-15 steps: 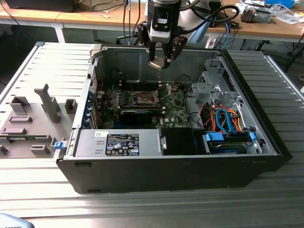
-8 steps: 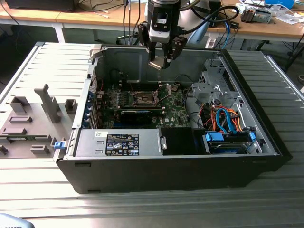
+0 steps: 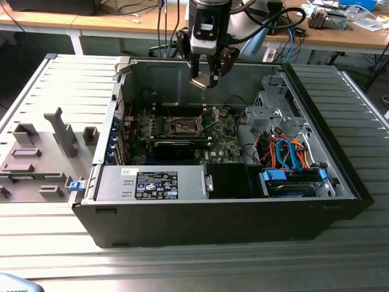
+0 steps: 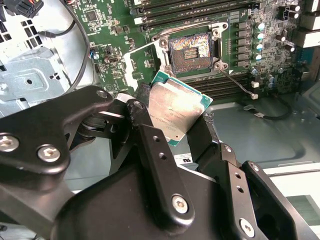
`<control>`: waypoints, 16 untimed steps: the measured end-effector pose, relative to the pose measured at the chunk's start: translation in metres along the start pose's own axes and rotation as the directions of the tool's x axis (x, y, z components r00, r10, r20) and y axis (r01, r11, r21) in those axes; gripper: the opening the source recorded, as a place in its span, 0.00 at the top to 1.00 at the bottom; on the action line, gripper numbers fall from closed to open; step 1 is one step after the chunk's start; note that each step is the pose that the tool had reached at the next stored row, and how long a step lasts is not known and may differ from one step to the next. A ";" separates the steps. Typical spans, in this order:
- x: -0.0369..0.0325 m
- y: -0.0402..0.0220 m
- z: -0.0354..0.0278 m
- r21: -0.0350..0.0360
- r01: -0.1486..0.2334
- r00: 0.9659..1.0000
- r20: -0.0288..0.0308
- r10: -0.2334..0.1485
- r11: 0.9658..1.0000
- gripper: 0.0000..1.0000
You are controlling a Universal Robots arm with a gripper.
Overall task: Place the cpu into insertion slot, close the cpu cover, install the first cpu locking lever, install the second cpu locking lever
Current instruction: 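Place the cpu into insertion slot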
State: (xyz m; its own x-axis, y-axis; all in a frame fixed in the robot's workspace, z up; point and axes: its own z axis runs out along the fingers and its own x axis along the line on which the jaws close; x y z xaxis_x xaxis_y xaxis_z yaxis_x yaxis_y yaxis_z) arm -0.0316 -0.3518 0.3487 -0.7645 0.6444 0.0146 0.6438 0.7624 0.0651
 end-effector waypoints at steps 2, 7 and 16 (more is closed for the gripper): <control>0.0000 0.0000 0.0000 0.000 -0.003 1.000 0.000 0.003 1.000 0.45; 0.0000 0.0000 0.0001 0.000 -0.010 1.000 0.001 0.010 1.000 0.45; 0.0000 0.0000 0.0003 0.000 -0.023 1.000 0.002 0.023 1.000 0.45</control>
State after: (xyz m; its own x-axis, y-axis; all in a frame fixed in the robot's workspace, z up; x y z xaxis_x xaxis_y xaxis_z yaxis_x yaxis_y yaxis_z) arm -0.0317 -0.3518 0.3484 -0.7494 0.6619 0.0142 0.6613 0.7473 0.0647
